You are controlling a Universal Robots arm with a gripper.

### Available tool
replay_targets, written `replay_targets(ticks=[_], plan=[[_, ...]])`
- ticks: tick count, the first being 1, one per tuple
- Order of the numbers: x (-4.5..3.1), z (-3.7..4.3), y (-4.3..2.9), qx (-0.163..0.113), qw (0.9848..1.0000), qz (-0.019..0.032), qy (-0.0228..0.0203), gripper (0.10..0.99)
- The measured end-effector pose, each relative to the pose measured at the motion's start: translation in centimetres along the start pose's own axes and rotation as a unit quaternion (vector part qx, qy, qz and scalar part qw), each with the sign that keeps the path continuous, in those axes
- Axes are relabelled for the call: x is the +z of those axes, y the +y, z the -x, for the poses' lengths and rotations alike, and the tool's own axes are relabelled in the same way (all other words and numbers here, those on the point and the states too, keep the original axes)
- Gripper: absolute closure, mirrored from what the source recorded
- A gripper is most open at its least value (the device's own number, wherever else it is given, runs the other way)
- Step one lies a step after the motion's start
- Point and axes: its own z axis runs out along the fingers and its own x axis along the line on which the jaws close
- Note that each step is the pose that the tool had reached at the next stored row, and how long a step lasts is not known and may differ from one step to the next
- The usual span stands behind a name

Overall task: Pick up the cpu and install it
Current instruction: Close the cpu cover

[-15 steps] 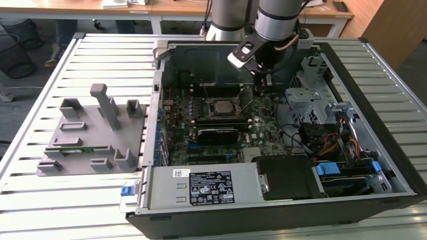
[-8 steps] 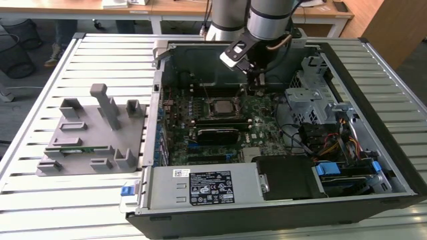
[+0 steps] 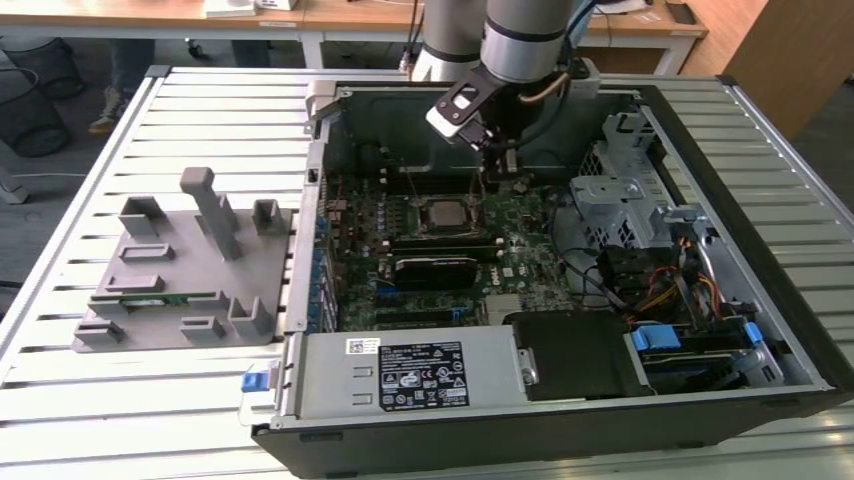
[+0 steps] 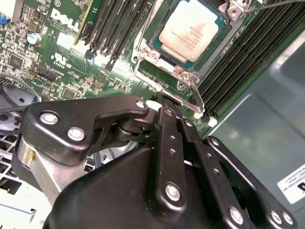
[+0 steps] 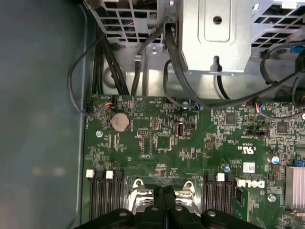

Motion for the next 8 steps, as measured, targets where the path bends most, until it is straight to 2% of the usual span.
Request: replay_targets(ticks=[8], plan=[[0.88, -0.02, -0.83, 0.0, 1.0, 0.0, -0.0002, 0.976]])
